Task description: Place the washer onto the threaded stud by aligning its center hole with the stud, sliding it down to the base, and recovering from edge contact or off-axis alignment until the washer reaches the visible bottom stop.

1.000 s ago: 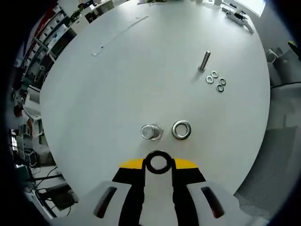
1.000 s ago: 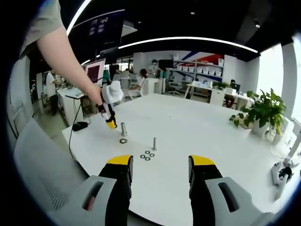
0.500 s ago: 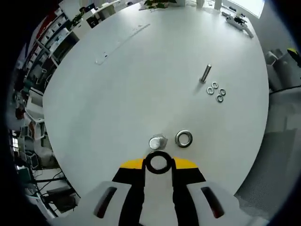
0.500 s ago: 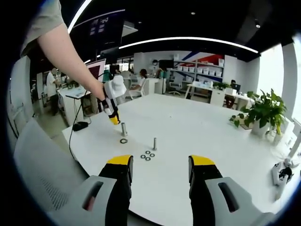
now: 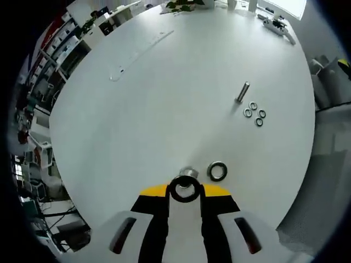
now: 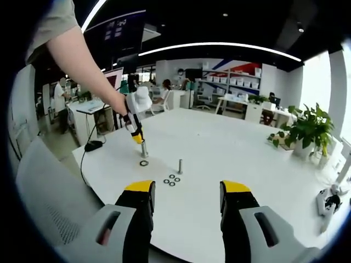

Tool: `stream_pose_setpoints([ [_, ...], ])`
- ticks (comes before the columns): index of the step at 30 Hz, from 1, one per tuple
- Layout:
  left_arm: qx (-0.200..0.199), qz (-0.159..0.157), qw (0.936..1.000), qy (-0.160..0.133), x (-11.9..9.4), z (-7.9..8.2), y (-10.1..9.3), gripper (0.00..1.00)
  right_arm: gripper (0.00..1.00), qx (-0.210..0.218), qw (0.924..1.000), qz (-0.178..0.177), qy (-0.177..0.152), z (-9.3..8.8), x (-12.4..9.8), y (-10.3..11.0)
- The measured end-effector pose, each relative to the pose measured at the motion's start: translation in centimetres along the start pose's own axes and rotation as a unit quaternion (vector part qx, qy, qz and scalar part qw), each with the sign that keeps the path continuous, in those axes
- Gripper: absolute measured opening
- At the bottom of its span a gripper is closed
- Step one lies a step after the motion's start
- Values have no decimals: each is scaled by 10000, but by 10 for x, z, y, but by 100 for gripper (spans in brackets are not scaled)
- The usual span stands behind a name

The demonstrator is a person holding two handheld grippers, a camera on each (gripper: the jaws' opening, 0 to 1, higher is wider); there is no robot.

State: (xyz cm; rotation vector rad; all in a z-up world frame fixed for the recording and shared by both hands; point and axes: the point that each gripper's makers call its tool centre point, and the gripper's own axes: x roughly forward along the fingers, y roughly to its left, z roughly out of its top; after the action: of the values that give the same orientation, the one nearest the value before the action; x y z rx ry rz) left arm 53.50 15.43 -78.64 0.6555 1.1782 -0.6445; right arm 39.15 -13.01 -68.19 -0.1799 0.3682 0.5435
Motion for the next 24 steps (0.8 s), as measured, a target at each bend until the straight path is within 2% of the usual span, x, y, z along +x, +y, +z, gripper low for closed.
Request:
stream_pose_setpoints([
  [24, 186, -11, 9997, 149, 13, 2, 0, 19, 49, -9, 10000, -26, 34, -1, 0, -1],
])
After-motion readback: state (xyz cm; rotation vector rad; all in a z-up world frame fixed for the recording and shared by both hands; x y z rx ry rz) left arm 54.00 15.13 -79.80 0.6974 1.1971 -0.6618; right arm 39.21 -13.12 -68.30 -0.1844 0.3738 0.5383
